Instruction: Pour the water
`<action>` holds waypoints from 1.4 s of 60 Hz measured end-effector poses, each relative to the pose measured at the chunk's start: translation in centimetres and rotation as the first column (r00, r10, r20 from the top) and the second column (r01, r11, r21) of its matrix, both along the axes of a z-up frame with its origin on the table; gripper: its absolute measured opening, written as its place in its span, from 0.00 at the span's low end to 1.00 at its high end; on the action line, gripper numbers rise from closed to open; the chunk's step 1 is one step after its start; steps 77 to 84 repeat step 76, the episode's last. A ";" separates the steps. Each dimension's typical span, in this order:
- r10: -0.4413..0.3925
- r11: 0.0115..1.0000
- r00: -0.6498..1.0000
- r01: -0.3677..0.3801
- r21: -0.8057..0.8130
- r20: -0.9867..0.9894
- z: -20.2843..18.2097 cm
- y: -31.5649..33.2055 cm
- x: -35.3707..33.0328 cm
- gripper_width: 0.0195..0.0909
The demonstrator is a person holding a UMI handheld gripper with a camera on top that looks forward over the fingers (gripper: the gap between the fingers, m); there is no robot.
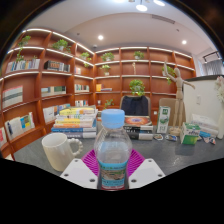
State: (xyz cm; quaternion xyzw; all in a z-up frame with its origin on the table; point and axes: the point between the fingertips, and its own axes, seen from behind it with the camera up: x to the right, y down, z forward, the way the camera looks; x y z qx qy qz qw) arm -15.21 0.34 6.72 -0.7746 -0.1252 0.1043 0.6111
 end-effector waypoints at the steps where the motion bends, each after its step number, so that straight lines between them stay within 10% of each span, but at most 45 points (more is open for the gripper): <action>1: -0.001 1.000 1.000 0.001 0.000 0.000 0.0 0.0 0.0 0.18; 12: -0.023 1.000 1.000 0.023 -0.012 0.005 -0.1 0.0 0.2 0.41; 19: -0.065 0.997 0.998 0.063 -0.051 -0.023 -0.2 -0.9 0.9 0.95; 49: -0.320 0.947 0.947 0.320 -0.014 0.009 6.3 -10.2 9.5 0.94; 84: -0.337 0.941 0.941 0.337 0.015 -0.037 9.3 -13.2 11.3 0.92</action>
